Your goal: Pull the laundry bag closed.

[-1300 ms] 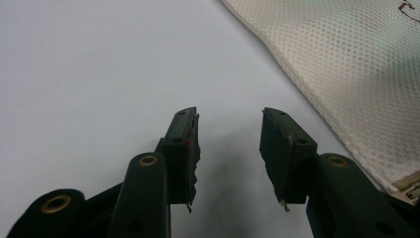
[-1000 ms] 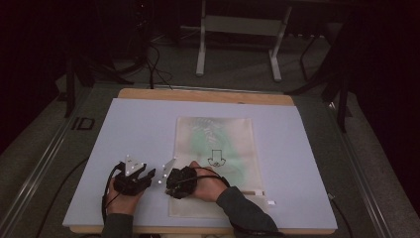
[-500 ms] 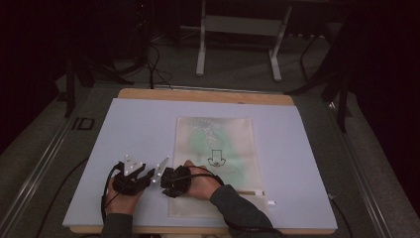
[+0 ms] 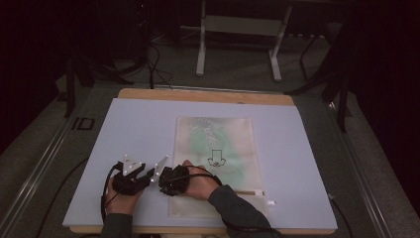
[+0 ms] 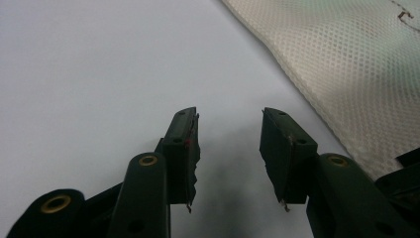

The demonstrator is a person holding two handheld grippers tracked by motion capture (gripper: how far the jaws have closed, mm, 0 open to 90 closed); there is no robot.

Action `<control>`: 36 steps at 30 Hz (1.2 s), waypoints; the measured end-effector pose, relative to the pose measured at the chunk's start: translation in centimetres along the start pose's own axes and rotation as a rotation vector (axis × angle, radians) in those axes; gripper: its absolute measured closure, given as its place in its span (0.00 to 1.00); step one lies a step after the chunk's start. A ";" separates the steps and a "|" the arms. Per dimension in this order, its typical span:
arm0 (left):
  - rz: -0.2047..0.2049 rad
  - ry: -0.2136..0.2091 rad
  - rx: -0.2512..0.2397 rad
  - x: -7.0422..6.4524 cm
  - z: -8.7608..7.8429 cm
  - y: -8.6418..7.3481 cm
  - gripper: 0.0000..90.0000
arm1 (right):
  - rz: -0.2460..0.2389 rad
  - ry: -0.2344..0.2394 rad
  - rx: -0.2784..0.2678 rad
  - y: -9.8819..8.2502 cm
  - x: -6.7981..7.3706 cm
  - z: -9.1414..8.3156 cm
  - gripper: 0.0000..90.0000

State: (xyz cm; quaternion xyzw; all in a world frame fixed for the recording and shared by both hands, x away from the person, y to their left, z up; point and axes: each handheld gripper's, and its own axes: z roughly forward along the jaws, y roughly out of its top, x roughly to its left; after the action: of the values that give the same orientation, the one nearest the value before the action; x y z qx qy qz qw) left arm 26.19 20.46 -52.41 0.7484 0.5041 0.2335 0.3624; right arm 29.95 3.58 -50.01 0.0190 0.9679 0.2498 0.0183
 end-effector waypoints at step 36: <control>0.069 -0.182 0.017 -3.0 -0.1 0.1 0.81 | 0.096 0.056 -0.051 -4.7 -0.7 -0.9 0.91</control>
State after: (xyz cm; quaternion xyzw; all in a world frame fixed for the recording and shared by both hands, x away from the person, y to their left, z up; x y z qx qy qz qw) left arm 25.08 17.68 -52.23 0.7865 0.4448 0.1728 0.3922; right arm 30.51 -0.99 -51.46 0.0580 0.9594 0.2752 -0.0205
